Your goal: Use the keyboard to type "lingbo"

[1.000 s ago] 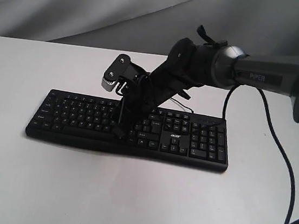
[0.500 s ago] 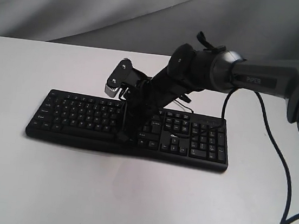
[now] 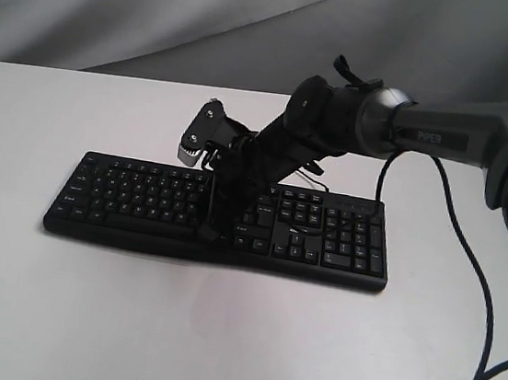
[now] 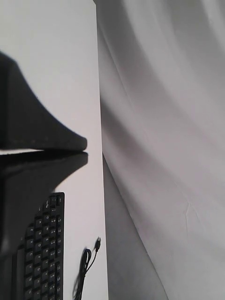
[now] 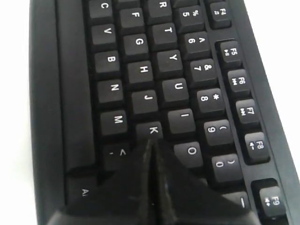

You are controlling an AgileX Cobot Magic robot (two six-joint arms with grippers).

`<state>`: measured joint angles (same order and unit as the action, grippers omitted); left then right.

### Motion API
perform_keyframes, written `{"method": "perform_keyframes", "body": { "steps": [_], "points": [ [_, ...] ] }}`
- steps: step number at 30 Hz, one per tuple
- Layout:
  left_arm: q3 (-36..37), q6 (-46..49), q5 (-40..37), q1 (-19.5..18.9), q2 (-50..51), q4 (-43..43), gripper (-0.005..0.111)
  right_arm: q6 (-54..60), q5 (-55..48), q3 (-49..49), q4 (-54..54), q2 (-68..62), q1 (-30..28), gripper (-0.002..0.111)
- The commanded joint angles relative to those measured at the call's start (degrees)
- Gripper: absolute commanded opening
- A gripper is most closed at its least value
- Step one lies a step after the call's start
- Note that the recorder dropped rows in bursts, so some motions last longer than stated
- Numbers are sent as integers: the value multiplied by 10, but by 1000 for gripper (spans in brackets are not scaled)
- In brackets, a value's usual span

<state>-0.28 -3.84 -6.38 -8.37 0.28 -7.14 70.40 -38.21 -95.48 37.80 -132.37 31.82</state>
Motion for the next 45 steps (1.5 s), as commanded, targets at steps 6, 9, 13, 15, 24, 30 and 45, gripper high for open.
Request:
{"method": "perform_keyframes", "body": {
  "steps": [6,9,13,15,24,30,45],
  "points": [
    [3,-1,4,4,-3,0,1,2,5,-3,3,16,-6,0],
    [3,-1,4,4,-3,0,1,2,12,-14,3,22,1,0],
    [3,-1,4,4,-3,0,1,2,13,-49,7,7,8,0],
    [3,-1,4,4,-3,0,1,2,6,-63,10,-3,8,0],
    [3,-1,4,4,-3,0,1,2,9,-73,12,-27,8,0],
    [3,-1,4,4,-3,0,1,2,10,-73,12,-29,7,0],
    [3,-1,4,4,-3,0,1,2,15,-73,12,-35,7,0]
  ]
}}
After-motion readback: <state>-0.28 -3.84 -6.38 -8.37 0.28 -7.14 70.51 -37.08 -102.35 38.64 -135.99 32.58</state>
